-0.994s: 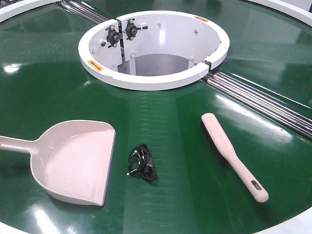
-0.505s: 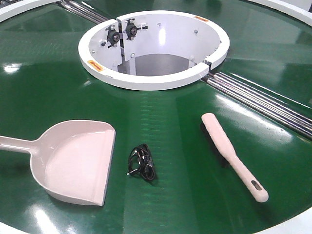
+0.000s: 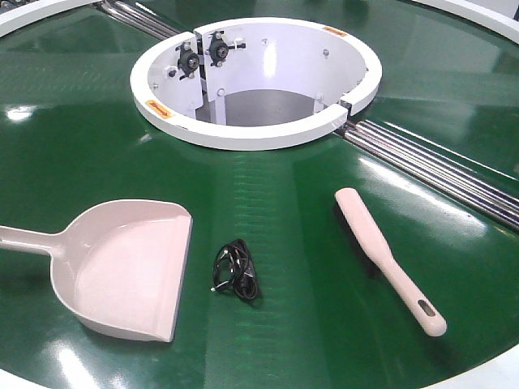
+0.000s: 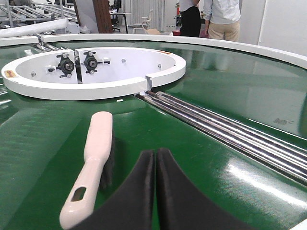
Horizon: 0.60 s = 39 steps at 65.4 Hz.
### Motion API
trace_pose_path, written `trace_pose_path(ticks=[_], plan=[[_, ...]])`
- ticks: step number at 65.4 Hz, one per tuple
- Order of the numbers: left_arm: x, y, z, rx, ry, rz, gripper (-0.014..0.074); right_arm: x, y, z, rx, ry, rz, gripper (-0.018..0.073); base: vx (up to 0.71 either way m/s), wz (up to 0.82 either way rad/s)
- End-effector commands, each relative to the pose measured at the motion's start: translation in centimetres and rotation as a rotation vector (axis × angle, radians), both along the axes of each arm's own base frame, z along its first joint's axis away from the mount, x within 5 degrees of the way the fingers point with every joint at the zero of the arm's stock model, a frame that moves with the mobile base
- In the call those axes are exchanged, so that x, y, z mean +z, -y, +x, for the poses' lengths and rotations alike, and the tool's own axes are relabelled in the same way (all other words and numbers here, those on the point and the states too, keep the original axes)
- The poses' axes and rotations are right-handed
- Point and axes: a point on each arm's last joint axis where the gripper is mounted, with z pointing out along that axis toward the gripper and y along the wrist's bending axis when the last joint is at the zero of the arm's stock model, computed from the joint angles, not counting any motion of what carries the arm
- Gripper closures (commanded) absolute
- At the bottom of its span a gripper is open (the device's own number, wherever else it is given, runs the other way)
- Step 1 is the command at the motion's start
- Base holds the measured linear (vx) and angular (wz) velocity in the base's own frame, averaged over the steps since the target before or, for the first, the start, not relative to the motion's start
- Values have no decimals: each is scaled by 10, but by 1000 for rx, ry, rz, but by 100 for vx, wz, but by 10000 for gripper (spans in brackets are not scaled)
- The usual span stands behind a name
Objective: Clean and inspect green conveyor with broom and dustpan
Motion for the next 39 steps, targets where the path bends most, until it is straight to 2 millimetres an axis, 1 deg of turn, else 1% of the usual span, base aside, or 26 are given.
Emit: trace_pose_path(ticks=[1,16,20,22,25,31,35,36,37,39], plan=[[4,0,-1,-4,74,-13,602,6,-1,0,8,80,1,568,0,0],[6,1,-1,-5,94,6,602,6,-1,0,8,80,1,568,0,0],[17,1,-3,-10,156,-10,602,6,-1,0,8,80,1,568,0,0],[24,1,-5,-14,187,-33,602,6,-1,0,8,80,1,568,0,0],[42,1,-8,-15,232,-53,602,6,-1,0,8,80,1,568,0,0],[82,0,-18,-12,300,-44,602,6,-1,0,8,80,1,568,0,0],[107,0,-20,-5,279,-40,602,6,-1,0,8,80,1,568,0,0],[109,0,-19,-4,266,-40,602,6,-1,0,8,80,1,568,0,0],[117,-1,-19,0,242,-40,602,6,-1,0,8,80,1,568,0,0],[124,-1,-17,5,202,-39,602,6,-1,0,8,80,1,568,0,0]])
